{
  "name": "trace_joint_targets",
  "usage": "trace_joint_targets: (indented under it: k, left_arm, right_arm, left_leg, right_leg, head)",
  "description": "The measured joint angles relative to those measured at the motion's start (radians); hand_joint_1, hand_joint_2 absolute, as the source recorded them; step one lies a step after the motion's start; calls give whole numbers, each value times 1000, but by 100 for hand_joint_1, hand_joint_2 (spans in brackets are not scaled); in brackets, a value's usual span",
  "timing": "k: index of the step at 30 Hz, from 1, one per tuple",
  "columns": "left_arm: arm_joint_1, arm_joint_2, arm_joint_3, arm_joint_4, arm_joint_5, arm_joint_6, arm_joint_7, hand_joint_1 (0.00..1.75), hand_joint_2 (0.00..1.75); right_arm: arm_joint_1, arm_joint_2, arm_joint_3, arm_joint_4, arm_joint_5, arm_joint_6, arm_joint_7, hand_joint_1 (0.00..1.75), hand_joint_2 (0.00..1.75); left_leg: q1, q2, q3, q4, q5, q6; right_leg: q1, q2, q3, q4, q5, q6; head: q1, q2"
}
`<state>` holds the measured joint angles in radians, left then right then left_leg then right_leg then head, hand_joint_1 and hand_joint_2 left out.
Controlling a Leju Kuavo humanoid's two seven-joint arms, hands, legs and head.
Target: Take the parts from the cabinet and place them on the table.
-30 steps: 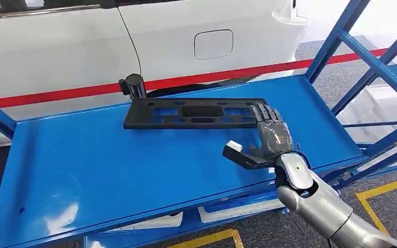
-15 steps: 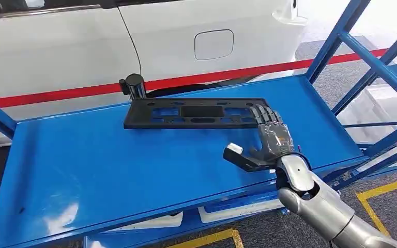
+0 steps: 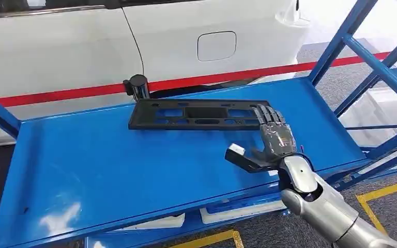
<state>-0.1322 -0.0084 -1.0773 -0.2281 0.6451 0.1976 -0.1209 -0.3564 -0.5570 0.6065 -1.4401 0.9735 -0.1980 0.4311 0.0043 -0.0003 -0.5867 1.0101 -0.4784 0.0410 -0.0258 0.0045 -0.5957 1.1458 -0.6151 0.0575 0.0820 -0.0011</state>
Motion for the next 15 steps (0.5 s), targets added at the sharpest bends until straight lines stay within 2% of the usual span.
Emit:
trace_joint_targets:
  k: [1,2,3,4,5,6,7,8,9,10,11,13,15]
  left_arm:
    - [0,0,0,0,0,4,0,0,0]
    - [1,0,0,0,1,9,3,0,0]
    - [1,0,0,0,1,13,7,0,0]
    - [1,0,0,0,3,14,9,0,0]
    - [1,0,0,0,4,15,10,0,0]
    - [1,0,0,0,4,15,13,0,0]
    - [1,0,0,0,4,15,13,0,0]
    - [-1,0,0,0,4,15,12,0,0]
    - [-1,0,0,0,4,15,9,0,0]
    - [0,0,0,0,4,14,7,0,0]
    - [0,1,0,0,4,13,5,0,0]
    - [-2,1,0,0,4,13,-1,0,0]
    - [-2,1,0,0,4,13,-4,0,0]
  right_arm:
    - [6,0,0,0,0,0,0,0,175]
    - [12,0,0,0,0,1,1,0,175]
    - [17,0,0,0,0,2,2,0,175]
    - [18,0,0,0,0,2,3,0,175]
    - [18,-1,-1,-1,0,3,4,0,175]
    - [18,-2,-3,-3,0,3,5,0,175]
    - [18,-3,-6,-5,1,3,5,0,175]
    - [18,-2,-7,-5,1,3,6,0,175]
    - [18,-3,-9,-7,1,3,6,0,175]
    - [20,-2,-10,-11,1,3,6,0,175]
    - [21,-2,-10,-12,2,3,7,0,175]
    - [21,-2,-11,-14,2,3,7,0,175]
    - [21,-3,-12,-17,3,3,7,0,175]
  left_leg:
    - [-1,0,0,0,0,0]
    - [-2,0,0,1,-1,1]
    - [-2,-1,1,1,-2,-1]
    - [-2,-2,3,1,-4,-4]
    - [-2,-2,7,2,-6,-7]
    - [-2,-2,13,2,-9,-12]
    - [-2,-2,15,2,-13,-17]
    - [-9,-2,10,6,-15,-22]
    - [-7,-1,8,4,-13,-28]
    - [-10,0,9,9,-20,-15]
    - [-8,2,11,7,-18,-12]
    - [-6,3,14,3,-18,-14]
    - [-4,3,15,1,-16,-17]
  right_leg:
    - [0,0,-43,78,-31,1]
    - [0,0,-77,135,-44,2]
    - [-1,0,-89,145,-30,1]
    - [-1,0,-77,105,12,-1]
    - [-1,-1,-49,34,61,-4]
    - [-1,-1,-8,-61,115,-8]
    - [0,-2,18,-131,137,-12]
    - [6,-2,29,-147,125,-16]
    - [7,-1,25,-145,127,-23]
    - [5,0,26,-151,130,-20]
    - [7,1,27,-151,129,-20]
    - [10,2,27,-150,128,-23]
    - [12,2,28,-149,126,-28]
  head:
    - [2,0]
    - [3,0]
    - [6,0]
    - [8,0]
    - [10,0]
    - [12,0]
    - [15,0]
    - [14,0]
    - [10,0]
    - [4,0]
    - [-5,0]
    - [-17,0]
    - [-19,0]
